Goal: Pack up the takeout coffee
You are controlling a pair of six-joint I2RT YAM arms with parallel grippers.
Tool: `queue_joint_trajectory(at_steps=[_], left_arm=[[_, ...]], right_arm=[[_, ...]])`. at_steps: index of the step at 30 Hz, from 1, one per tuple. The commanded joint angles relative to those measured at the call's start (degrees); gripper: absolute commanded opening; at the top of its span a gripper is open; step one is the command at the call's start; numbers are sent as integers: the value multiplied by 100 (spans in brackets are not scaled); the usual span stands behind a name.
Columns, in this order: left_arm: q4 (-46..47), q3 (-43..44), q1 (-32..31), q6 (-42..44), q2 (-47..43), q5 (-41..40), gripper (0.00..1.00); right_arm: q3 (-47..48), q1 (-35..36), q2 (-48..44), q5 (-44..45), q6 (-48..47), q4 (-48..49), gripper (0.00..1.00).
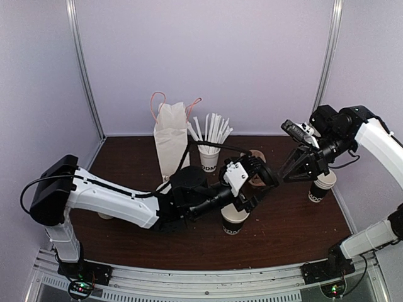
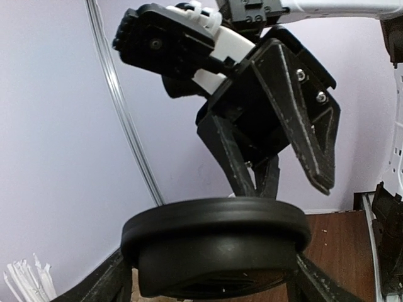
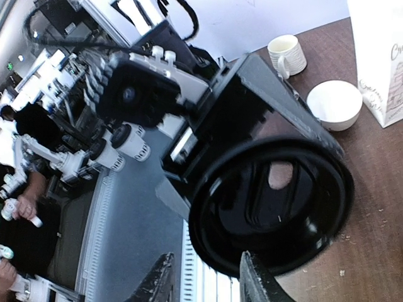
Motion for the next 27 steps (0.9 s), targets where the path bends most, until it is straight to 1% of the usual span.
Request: queue_joint_trajectory(at_steps=[1,3,6,8,10,13,15,17,20,22,23,24,25,27], left_arm=[[-1043,-100,-17,-423,-848,-418,84],[-1853,-106,-15,-637,-1197,-502,84],[-3164,-59,-15,-1007,-1732,-628,84],[-4036,50,-15,-1276,-2037,-576,84],[-4896,151,-11,-1526,-2331,-534,84],[-5868,246,-17,-1806,-2665,-527,84],[-6505,364,-12,-1902,-2821,-520,84],[-7128,514,-12,-1875,-2933,-592,84],[-7968,725,-12,-1880,-3047,-738,85],[-8474,905,-14,-1935,-3083,-762,85],[-8704,992,-14,-1964,-3086,-764,85],[-8943,1079,-10,-1987,-3083,-764,85],[-9140,1145,-16,-2009,-3081,-771,85],[-9396,1194,-17,-2073,-3100,-821,85]], right_arm=[[42,-77,-598,717,740,1012,41],[-380,-92,-799,1362,1560,2026,45],[-1137,-85,-904,2671,2191,3167,48],[-1427,-37,-694,3306,1961,3365,48],[-1610,79,-408,3627,1464,3301,48],[-1905,305,-12,3880,804,3314,49],[-1990,420,198,3889,479,3358,51],[-2003,536,419,3856,176,3400,54],[-1797,691,903,3856,-168,3306,56],[-1649,790,1204,3870,-413,3261,58],[-1618,809,1322,3832,-621,3262,62],[-1617,833,1415,3788,-819,3299,63],[-1625,858,1502,3740,-1083,3370,64],[-1623,909,1625,3691,-1278,3609,64]])
